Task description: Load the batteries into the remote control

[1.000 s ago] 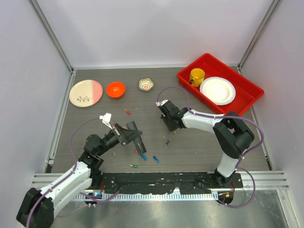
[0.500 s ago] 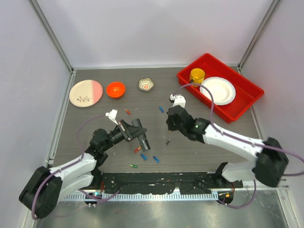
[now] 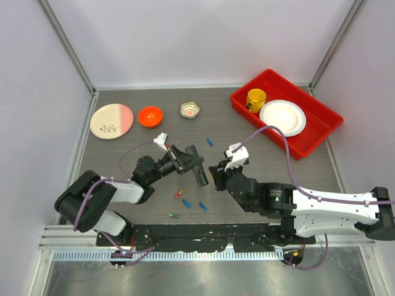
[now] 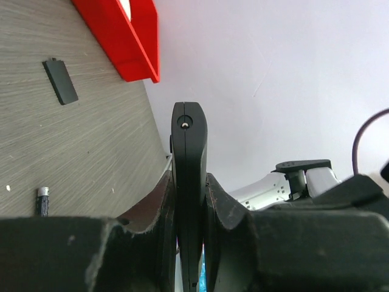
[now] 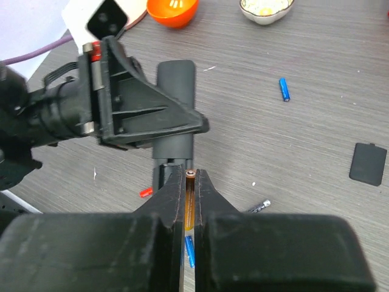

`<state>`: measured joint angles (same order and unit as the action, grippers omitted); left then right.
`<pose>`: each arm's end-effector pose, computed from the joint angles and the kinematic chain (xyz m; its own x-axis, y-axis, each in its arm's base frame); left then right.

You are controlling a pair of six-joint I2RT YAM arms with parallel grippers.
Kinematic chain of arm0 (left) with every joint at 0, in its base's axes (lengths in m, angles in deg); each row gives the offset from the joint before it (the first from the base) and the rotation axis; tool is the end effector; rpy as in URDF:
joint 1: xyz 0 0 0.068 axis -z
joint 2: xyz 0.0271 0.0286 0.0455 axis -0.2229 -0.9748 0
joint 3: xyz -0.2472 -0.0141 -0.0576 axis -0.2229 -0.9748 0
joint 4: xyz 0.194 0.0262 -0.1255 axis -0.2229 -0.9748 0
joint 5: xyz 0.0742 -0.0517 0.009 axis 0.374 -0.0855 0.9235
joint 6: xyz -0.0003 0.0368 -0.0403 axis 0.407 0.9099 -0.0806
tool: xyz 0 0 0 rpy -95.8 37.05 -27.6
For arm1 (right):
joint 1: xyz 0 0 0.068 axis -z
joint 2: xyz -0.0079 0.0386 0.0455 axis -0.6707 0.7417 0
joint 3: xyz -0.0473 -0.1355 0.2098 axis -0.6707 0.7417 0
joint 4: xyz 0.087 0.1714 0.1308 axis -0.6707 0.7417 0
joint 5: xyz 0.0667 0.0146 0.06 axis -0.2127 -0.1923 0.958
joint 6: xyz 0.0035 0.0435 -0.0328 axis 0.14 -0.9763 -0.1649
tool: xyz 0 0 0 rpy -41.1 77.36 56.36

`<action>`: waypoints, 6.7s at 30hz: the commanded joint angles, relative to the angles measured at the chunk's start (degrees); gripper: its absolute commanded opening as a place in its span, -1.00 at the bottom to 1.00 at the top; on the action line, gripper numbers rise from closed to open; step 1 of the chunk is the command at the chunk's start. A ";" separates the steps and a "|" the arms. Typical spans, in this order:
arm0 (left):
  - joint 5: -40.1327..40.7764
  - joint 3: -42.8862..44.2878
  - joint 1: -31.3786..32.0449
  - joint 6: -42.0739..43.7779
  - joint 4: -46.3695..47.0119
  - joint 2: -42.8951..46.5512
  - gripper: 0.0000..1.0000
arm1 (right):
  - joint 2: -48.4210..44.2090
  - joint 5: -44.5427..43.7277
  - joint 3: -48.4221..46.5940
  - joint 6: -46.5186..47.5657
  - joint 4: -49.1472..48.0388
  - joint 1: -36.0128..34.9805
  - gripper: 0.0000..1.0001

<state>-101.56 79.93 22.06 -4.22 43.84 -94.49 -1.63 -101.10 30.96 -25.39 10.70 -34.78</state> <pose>0.1833 -0.1460 0.2002 -0.8182 -0.5255 -0.2334 0.2547 0.0327 -0.9665 0.0710 0.1887 0.3063 -0.3452 0.0784 -0.9353 -0.4041 0.8870 0.2235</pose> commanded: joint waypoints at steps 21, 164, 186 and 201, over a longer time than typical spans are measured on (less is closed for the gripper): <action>-2.16 8.36 1.27 -4.45 17.24 -2.70 -1.00 | 1.41 -7.22 7.33 13.01 -27.11 -3.95 -0.99; -1.10 10.29 1.54 -0.93 17.24 1.60 -0.99 | -5.62 47.43 12.87 -30.41 -23.95 26.72 0.61; -1.02 10.38 1.54 -1.11 17.24 1.60 -1.00 | -3.42 47.97 15.42 -32.51 -26.32 27.51 0.55; -0.31 10.38 1.54 -0.94 17.24 1.78 -1.00 | -4.12 48.59 17.79 -34.36 -28.43 27.51 0.47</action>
<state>-102.89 88.63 23.50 -5.64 46.20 -94.21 -4.91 -53.15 48.27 -59.14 -15.96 -7.53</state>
